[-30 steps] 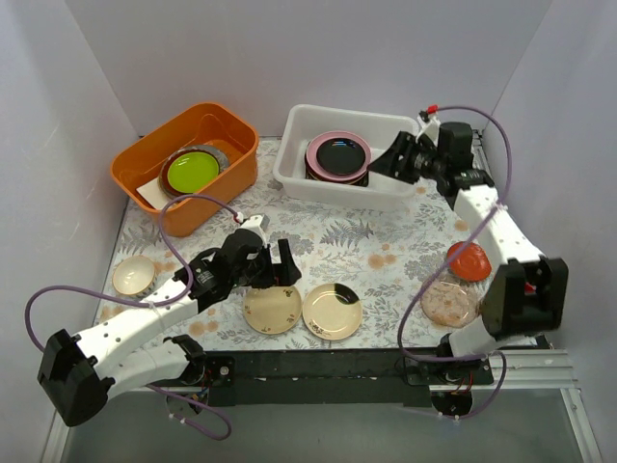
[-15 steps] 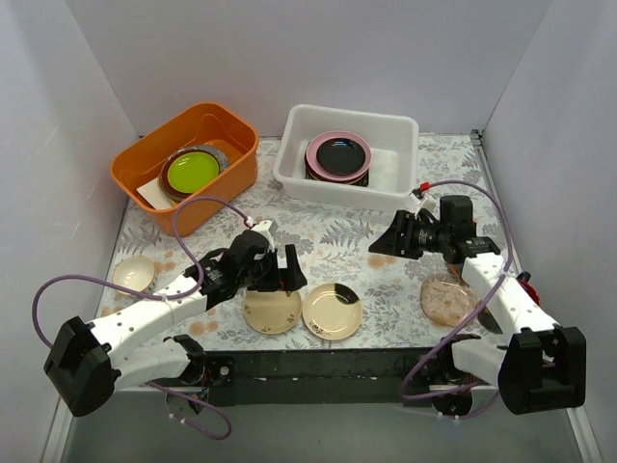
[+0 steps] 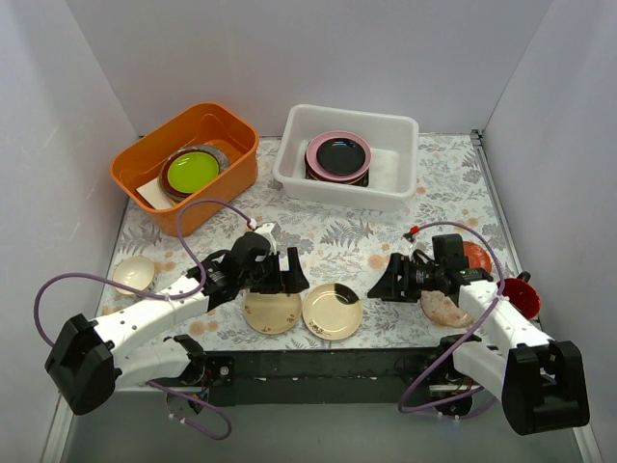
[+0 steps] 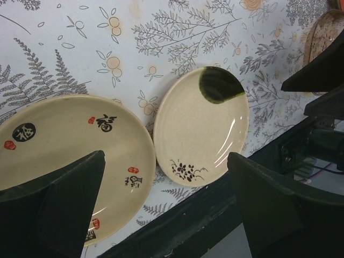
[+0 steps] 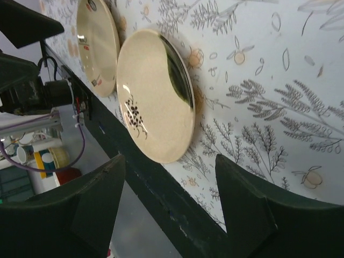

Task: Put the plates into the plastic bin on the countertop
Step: Pick up the plate at the center of the board.

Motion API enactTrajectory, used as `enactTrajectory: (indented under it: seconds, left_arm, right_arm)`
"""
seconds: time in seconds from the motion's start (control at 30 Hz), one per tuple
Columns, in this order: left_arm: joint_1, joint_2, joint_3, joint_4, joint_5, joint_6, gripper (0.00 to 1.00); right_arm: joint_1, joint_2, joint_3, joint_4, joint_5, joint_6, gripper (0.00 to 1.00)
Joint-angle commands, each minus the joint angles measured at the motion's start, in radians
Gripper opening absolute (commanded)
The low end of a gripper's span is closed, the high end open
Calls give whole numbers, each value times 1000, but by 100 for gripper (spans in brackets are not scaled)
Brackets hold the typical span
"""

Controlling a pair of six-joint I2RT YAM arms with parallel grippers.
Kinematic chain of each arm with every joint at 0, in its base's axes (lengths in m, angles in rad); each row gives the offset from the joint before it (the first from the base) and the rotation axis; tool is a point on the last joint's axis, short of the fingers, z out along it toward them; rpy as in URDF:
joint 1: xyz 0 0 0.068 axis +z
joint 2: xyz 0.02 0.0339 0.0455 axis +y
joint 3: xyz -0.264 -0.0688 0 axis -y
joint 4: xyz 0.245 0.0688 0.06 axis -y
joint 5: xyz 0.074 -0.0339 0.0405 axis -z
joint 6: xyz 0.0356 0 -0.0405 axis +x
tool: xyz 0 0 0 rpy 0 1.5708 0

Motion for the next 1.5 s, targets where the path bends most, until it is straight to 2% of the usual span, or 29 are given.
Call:
enactTrajectory:
  seconds: [0.0, 0.3, 0.63, 1.13, 1.47]
  left_arm:
    - [-12, 10, 7, 23, 16, 3, 98]
    - [-65, 56, 17, 52, 13, -25, 98]
    - [-159, 93, 42, 50, -45, -52, 98]
    - [-164, 30, 21, 24, -73, -71, 98]
    - [-165, 18, 5, 23, -68, -78, 98]
  right_arm:
    - [41, -5, -51, 57, -43, 42, 76]
    - [128, 79, -142, 230, -12, 122, 76]
    - [135, 179, -177, 348, 39, 137, 71]
    - [196, 292, -190, 435, 148, 197, 59]
    - [294, 394, -157, 423, 263, 221, 44]
